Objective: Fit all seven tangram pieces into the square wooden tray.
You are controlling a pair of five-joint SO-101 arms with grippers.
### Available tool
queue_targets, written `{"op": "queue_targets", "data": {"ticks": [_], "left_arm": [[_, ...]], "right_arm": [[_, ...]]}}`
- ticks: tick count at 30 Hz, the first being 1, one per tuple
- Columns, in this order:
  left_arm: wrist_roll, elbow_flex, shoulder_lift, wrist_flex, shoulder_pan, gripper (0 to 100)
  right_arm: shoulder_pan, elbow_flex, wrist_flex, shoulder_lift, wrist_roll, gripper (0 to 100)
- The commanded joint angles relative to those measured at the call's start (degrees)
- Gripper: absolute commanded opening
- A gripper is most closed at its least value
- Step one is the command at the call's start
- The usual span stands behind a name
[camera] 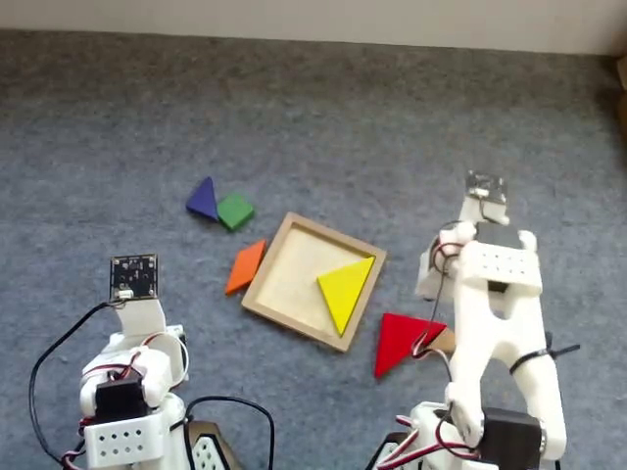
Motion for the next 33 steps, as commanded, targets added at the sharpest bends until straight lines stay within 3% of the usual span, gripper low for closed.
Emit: {"op": "queue_targets", "data": {"ticks": [1,10,14,19,29,33], "left_arm": [[0.0,1.1,-1.89,0.18,-0.4,4],[0.0,1.1,-1.89,0.18,-0.4,4],[0.0,1.1,-1.89,0.18,-0.4,4],[0.0,1.1,-1.89,0.18,-0.4,4],[0.0,1.1,-1.89,0.18,-0.4,4],[0.0,1.1,-1.89,0.18,-0.4,4]], "right_arm": [[-5.85,-3.3,1.8,-0.31,-7.03,19.9],[-16.84,4.18,-2.15,0.4,-14.86,19.9],[-16.92,10.95,-9.45,0.4,-15.38,20.1],[-16.92,14.64,-10.24,0.4,-15.38,20.2],[-16.75,14.73,-7.87,0.4,-15.3,20.4],[-16.75,14.55,-2.42,0.4,-15.3,28.2]]}}
